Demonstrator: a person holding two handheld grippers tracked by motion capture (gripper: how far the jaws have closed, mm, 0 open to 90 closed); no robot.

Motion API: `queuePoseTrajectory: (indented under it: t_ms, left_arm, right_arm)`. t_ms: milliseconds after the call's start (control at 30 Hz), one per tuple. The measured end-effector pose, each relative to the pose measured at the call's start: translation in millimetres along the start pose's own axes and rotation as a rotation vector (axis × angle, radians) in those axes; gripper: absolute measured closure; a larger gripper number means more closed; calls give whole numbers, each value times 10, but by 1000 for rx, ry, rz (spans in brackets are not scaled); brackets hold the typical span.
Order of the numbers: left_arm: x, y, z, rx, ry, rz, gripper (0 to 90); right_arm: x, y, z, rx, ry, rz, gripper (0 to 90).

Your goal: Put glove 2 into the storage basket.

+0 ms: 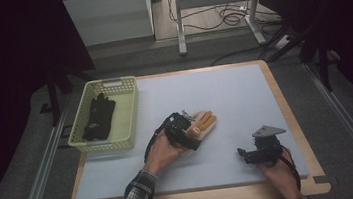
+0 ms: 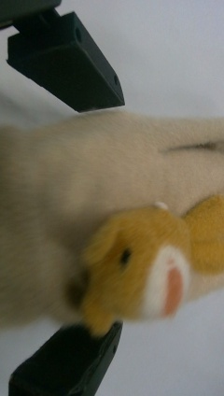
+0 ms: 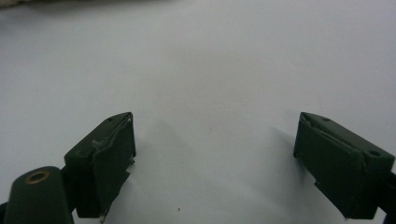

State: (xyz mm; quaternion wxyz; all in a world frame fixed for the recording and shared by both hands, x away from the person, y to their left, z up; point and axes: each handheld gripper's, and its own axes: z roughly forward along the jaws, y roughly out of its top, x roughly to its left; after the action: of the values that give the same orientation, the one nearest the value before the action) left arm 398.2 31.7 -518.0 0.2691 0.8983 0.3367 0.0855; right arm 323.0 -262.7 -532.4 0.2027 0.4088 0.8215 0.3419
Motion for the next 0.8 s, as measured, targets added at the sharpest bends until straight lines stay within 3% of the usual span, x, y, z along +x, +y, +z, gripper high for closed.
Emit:
queuePoseTrajectory:
  t_ms: [100,200,267,467,633,800]
  left_arm:
    - [9,24,92,35,8,16,14]
    - [15,35,73,32,-8,5,86]
    - [6,39,26,35,-11,15,250]
    - [13,30,-22,35,-11,-17,500]
    - [46,22,-55,30,-40,-46,585]
    - [53,43,-152,25,-31,-64,599]
  right_arm:
    - [0,0,0,0,0,0,125]
    - [0,0,0,0,1,-1,125]
    - [1,0,0,0,1,-1,125]
    - [2,0,1,0,0,-1,125]
    - [2,0,1,1,0,-1,125]
    - [1,0,0,1,1,0,125]
